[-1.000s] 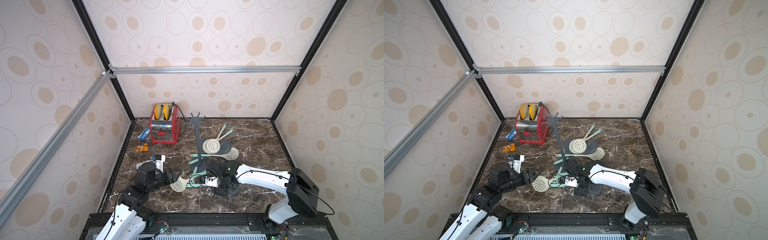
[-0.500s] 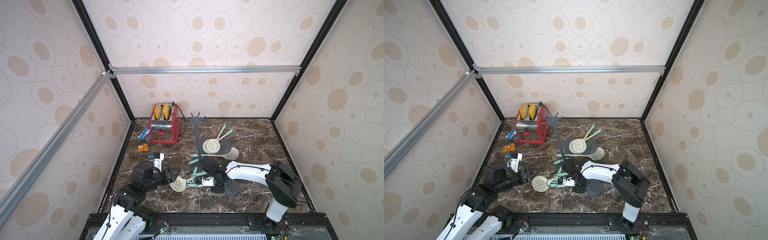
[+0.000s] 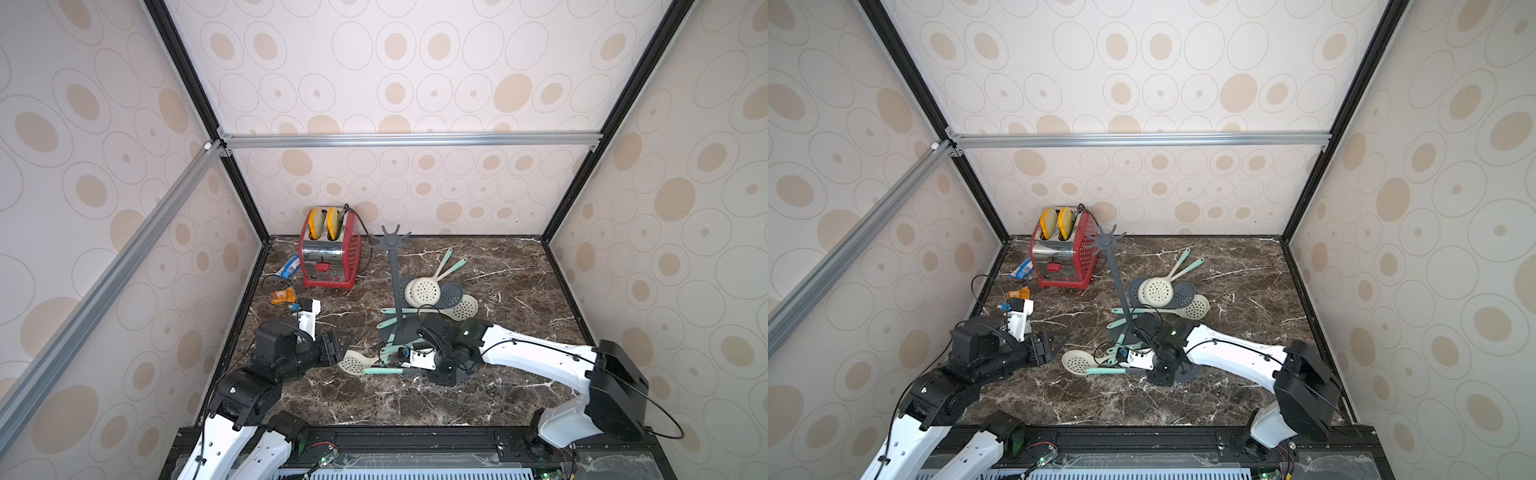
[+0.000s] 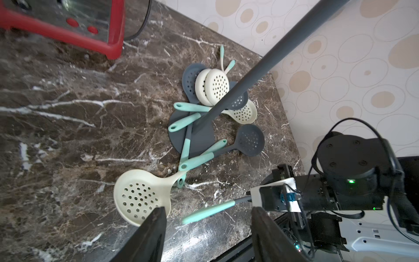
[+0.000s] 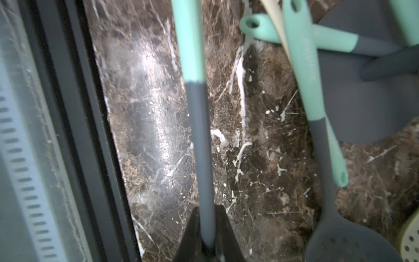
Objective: Hang the skimmer on the kitchen utensil rack
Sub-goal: Pick up the skimmer from the center of the board.
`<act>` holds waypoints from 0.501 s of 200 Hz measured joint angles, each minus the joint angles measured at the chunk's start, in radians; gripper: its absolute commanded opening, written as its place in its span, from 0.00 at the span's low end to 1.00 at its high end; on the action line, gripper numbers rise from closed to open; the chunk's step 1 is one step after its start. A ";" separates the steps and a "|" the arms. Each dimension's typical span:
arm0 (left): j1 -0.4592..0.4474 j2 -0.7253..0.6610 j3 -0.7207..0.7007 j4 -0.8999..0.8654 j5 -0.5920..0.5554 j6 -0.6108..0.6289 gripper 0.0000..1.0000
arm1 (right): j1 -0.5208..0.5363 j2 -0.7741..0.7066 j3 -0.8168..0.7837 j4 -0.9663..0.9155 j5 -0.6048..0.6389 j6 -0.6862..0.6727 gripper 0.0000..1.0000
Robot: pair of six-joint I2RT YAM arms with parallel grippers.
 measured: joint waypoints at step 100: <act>0.000 0.008 0.158 0.097 0.147 0.126 0.77 | -0.079 -0.325 -0.107 0.174 -0.212 0.336 0.00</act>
